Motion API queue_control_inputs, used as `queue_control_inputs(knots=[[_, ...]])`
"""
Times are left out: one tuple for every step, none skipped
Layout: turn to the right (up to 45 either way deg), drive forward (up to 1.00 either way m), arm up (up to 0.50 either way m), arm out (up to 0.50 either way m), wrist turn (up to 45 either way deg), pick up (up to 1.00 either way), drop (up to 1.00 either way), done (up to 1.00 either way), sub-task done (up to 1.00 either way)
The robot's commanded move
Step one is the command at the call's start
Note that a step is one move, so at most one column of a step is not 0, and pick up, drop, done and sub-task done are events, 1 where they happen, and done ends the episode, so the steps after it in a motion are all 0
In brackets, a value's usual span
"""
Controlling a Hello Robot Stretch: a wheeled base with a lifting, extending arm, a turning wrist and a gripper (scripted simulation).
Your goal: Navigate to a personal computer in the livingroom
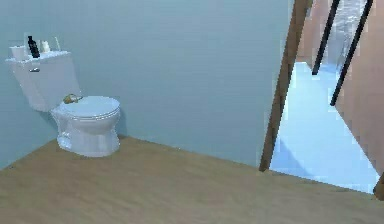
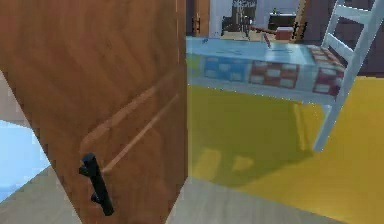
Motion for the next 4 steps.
queue_control_inputs(knots=[[0.0, 0.8, 0.0, 0.0, 0.0, 0.0, 0.0, 0.0, 0.0], [45.0, 0.0, 0.0, 0.0, 0.0, 0.0, 0.0, 0.0, 0.0], [6.0, 0.0, 0.0, 0.0, 0.0, 0.0, 0.0, 0.0, 0.0], [0.0, 0.5, 0.0, 0.0, 0.0, 0.0, 0.0, 0.0, 0.0]])
